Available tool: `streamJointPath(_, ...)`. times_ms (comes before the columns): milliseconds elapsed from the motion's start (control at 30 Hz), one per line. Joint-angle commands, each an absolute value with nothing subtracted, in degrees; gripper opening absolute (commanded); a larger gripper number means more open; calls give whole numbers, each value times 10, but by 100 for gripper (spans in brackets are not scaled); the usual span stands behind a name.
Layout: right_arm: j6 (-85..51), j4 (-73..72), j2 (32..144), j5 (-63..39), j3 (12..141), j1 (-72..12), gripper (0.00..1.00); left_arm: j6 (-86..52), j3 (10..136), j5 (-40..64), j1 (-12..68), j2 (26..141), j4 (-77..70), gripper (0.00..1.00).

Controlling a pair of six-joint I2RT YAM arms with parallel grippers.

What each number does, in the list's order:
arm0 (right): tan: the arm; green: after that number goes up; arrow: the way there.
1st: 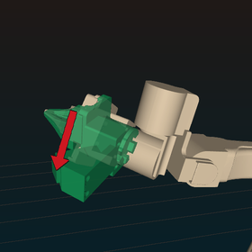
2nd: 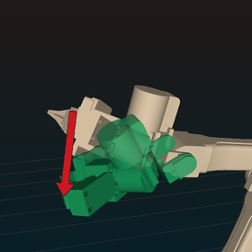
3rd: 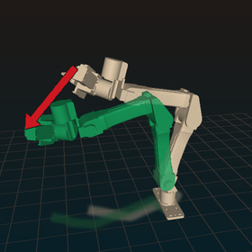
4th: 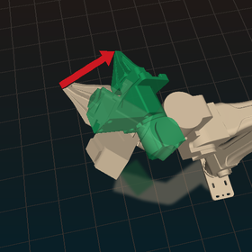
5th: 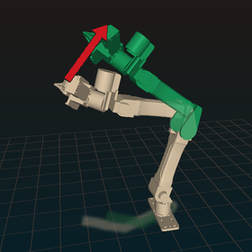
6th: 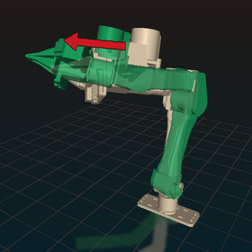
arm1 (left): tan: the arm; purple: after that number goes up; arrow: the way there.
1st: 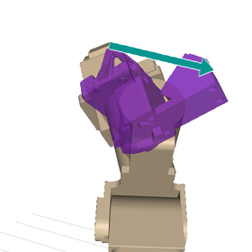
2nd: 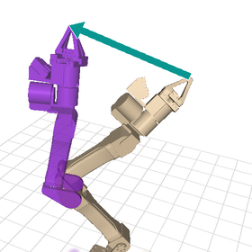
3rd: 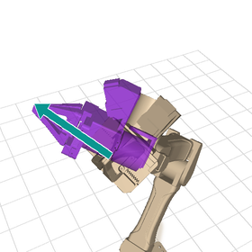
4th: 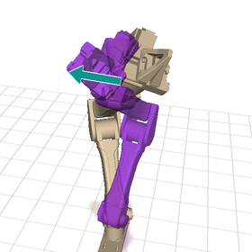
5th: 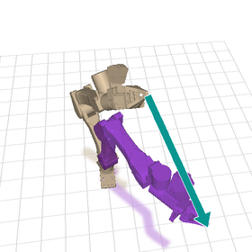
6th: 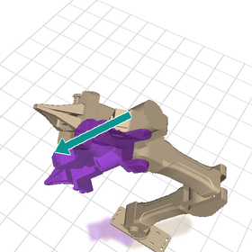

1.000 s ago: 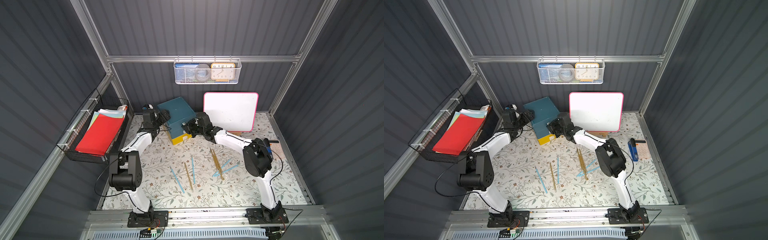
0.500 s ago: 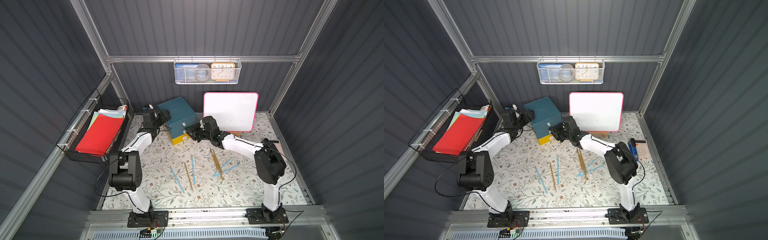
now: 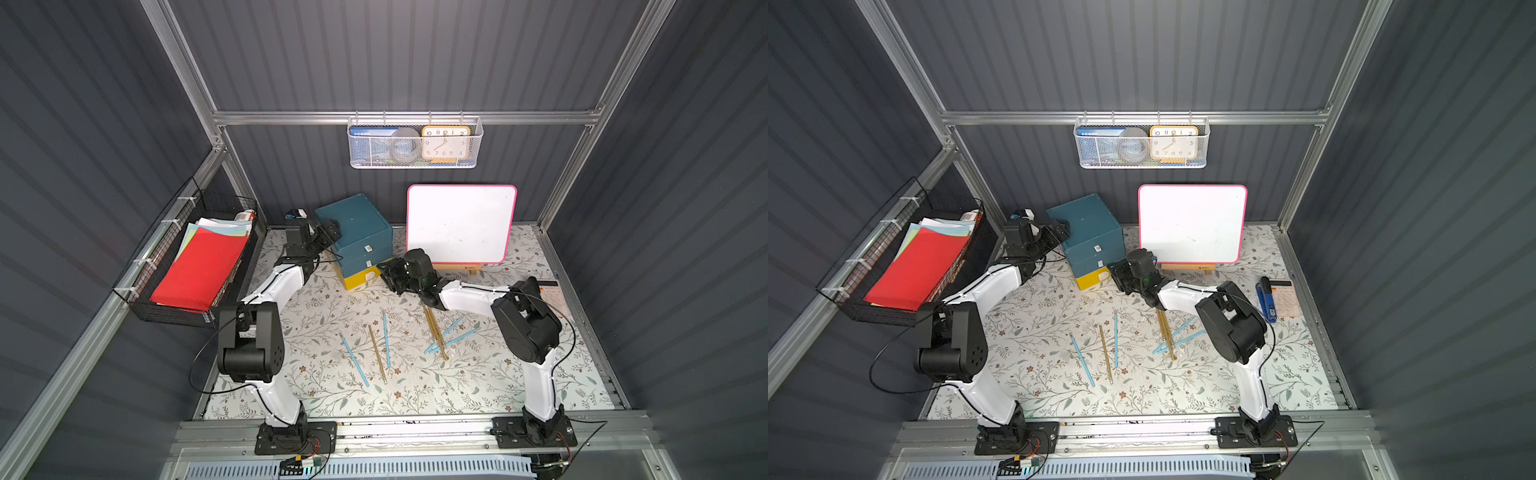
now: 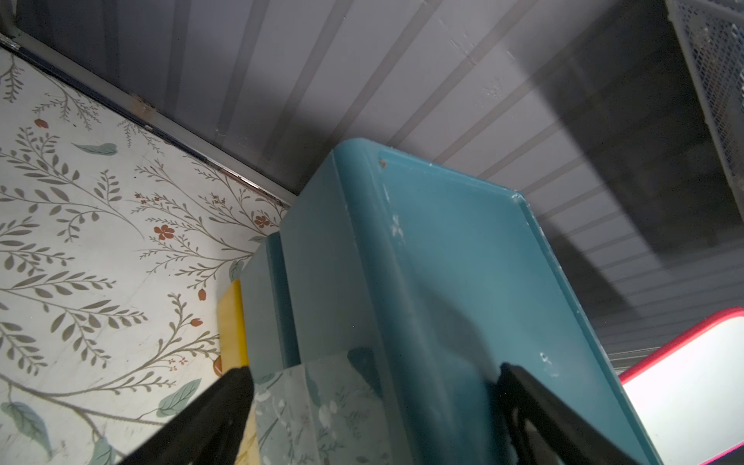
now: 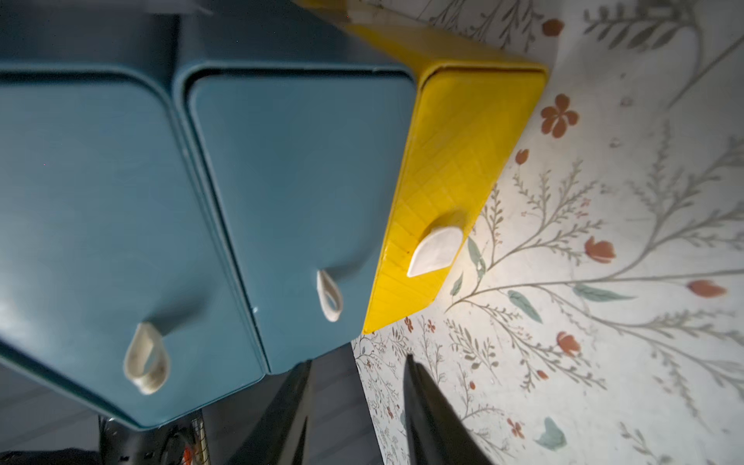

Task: Please place the pencils in the drawer according to their color
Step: Close the drawer in the storage box, then open the drawer in the storage box.

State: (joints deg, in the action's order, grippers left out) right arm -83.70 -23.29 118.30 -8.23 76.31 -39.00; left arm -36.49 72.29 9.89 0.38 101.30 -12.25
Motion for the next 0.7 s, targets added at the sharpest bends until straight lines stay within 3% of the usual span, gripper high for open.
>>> streamJointPath(0,-846,-266,1204,-57,788,-392,42,-351,718,110,5,1000,-94,100)
streamJointPath(667,-863,-281,1267,-57,848,-396,39,-348,717,114,5,1005,-94,100)
